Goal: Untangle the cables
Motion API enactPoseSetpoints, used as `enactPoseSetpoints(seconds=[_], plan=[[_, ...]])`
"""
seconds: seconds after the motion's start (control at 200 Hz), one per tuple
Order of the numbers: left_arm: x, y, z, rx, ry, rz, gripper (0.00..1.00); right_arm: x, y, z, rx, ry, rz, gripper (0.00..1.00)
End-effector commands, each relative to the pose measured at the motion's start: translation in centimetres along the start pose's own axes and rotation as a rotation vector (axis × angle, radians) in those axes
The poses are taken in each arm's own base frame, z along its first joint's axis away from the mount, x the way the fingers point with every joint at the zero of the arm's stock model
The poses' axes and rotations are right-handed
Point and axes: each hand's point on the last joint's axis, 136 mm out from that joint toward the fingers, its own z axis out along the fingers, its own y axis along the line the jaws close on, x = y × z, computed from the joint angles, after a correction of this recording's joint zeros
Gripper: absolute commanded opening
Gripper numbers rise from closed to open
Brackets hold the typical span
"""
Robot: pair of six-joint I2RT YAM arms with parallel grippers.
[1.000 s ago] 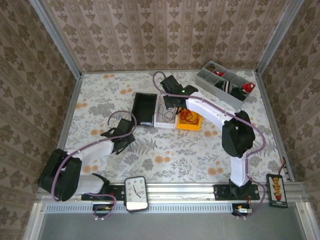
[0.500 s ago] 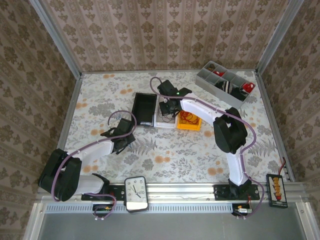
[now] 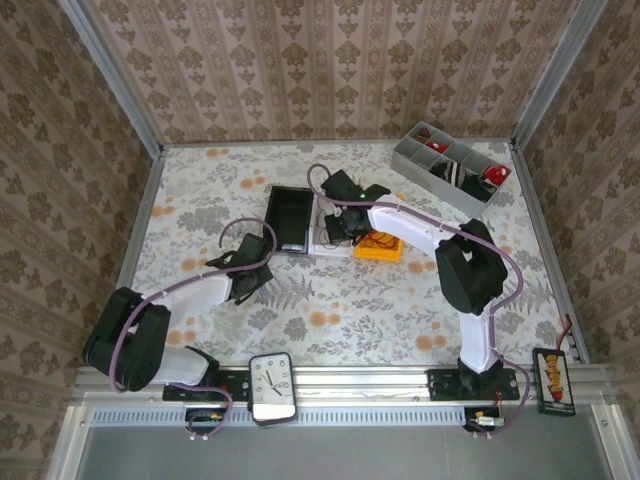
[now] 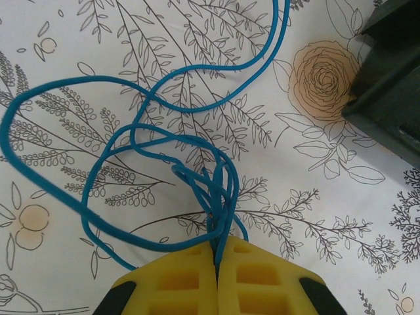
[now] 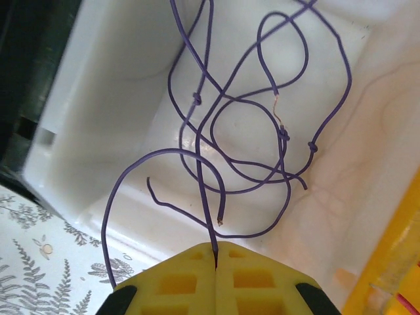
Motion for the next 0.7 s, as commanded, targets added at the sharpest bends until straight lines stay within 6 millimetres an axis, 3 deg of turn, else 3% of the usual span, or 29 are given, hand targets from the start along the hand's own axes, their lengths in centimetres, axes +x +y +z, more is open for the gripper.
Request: enactPoseSetpoints(seconds=[0.0, 0.2, 0.5, 0.605, 0.695], plan=[[-0.4, -1.0, -0.2, 0.017, -0.002, 0.023, 0.0, -2.3, 0.3, -1.7, 0.001, -0.073, 0.007, 0.0], [-0.5, -0.6, -0.5, 0.013, -0.012, 0.017, 0.0, -4.8, -0.7, 0.8, 0.043, -0.061, 0.013, 0.0], [-0.8, -0.3, -1.1, 0.028, -0.05, 0.008, 0.0, -3.7, -1.5, 5.2, 0.103, 0.01, 0.02, 0.0], [-1.0, -0.5, -1.2, 0.046, -0.062, 0.01, 0.0, -4.0, -1.2, 5.0, 0.098, -0.005, 0.013, 0.0], [-1.1, -1.1, -1.4, 0.075, -0.061, 0.034, 0.0, -5.1, -0.9, 3.5, 0.083, -0.056, 0.008, 0.02]])
